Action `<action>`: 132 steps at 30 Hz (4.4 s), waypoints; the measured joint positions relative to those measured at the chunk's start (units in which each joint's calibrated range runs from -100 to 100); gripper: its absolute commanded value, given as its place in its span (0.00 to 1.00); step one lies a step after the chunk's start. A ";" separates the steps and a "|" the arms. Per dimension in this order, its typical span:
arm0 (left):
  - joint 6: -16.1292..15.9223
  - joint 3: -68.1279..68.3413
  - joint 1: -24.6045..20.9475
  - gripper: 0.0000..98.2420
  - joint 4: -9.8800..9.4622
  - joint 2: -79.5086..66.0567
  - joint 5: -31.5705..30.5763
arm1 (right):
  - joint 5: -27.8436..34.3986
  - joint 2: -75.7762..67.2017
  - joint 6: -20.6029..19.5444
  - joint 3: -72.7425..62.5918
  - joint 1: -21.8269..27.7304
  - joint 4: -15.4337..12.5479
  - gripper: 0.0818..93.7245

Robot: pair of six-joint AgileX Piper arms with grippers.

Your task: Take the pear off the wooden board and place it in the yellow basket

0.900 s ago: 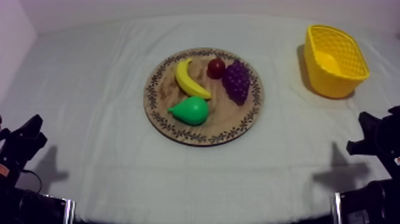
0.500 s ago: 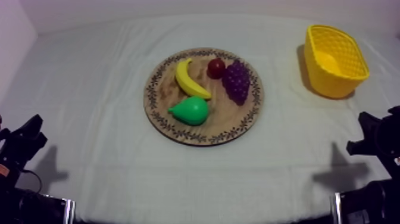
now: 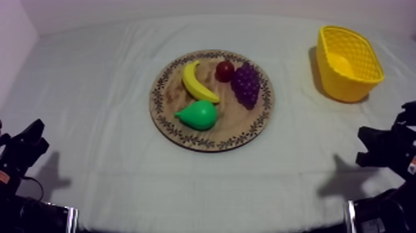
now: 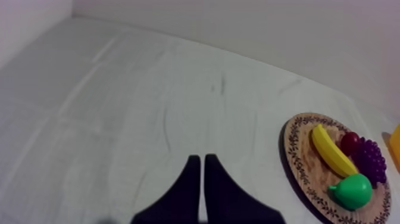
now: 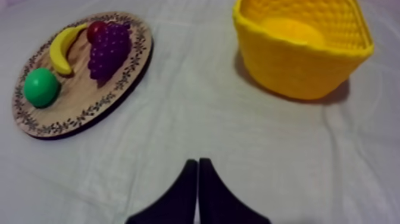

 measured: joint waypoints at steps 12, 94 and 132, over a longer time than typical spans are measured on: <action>-0.03 0.00 0.00 0.00 0.00 0.00 0.00 | 7.48 23.27 -7.67 -18.98 -6.97 1.30 0.00; -0.03 0.00 0.00 0.00 0.00 0.00 0.00 | 44.83 106.83 23.48 -97.31 -25.30 -6.67 0.79; -0.03 0.00 0.00 0.00 0.00 0.00 0.00 | 36.80 130.43 18.70 -110.74 -24.36 -2.68 0.44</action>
